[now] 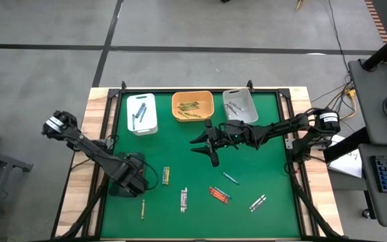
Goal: Sort crayons
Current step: Put the orange crayon into the black bin, then put the blue crayon into the white bin
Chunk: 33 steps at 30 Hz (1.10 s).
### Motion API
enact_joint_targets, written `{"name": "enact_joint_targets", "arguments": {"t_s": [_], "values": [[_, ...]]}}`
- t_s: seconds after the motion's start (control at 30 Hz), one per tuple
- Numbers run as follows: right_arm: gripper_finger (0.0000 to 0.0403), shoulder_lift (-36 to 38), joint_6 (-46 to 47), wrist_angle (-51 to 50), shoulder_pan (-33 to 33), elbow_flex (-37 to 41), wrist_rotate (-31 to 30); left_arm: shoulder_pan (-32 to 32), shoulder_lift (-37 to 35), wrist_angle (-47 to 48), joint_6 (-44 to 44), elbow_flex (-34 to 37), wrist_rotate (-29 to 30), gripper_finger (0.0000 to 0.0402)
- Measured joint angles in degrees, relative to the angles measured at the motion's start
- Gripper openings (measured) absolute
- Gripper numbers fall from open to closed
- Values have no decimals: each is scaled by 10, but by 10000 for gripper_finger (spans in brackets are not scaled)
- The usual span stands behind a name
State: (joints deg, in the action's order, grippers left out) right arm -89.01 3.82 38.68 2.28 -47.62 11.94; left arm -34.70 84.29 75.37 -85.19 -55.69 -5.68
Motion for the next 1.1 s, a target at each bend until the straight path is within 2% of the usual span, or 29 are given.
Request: {"name": "enact_joint_targets", "arguments": {"t_s": [0.27, 0.67, 0.87, 0.97, 1.1], "values": [[146, 0, 1, -3, 0, 0, 0, 0, 39, 12, 1, 0, 5, 6], [145, 0, 2, -9, 0, 0, 0, 0, 49, 15, 6, 0, 17, 60], [137, 0, 15, -28, 0, 0, 0, 2, 48, 28, 24, -22, 24, 67], [133, 0, 32, -40, 0, 0, 0, 7, 48, 28, 50, -49, 62, 64], [129, 0, 58, -64, 0, 0, 0, 17, 47, 27, 106, -96, 152, 58]]}}
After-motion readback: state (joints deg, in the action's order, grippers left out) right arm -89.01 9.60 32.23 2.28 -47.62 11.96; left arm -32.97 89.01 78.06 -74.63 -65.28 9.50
